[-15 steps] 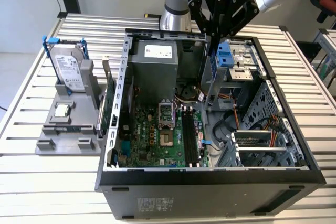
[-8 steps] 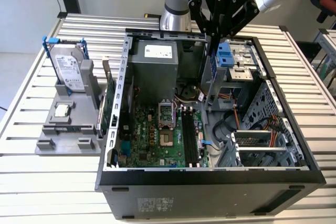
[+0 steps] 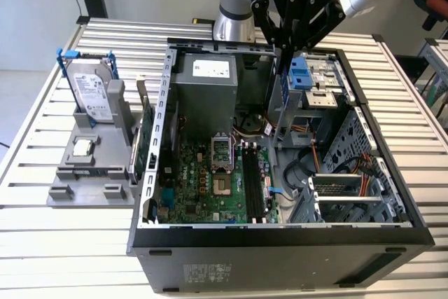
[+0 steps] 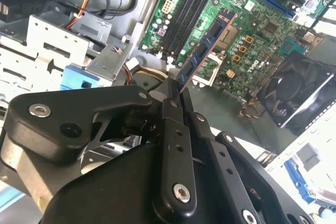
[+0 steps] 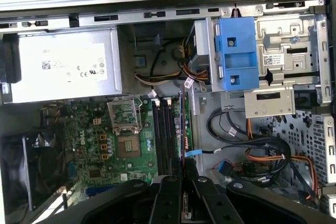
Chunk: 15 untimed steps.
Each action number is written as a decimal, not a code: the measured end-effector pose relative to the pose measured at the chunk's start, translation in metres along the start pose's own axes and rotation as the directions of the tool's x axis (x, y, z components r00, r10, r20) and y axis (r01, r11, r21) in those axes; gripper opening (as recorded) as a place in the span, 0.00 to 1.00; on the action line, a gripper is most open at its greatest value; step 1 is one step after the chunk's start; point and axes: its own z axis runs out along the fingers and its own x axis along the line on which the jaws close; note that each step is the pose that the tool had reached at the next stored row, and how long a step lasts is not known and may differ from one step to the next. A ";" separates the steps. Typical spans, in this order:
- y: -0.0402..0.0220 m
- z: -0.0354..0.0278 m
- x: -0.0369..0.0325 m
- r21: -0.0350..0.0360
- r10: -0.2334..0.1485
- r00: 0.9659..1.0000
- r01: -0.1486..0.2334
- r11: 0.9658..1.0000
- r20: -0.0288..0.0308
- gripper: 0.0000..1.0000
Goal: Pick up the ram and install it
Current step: 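Insert the ram into the slot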
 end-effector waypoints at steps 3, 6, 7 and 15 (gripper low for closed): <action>-0.0001 0.0012 -0.0003 0.000 0.008 1.000 -0.008 1.000 0.000 0.00; -0.0001 0.0031 -0.0010 0.000 0.022 1.000 -0.022 1.000 0.001 0.00; -0.0001 0.0040 -0.0013 0.000 0.023 1.000 -0.023 1.000 0.001 0.00; -0.0013 0.0141 -0.0051 0.000 0.020 1.000 -0.020 1.000 0.000 0.00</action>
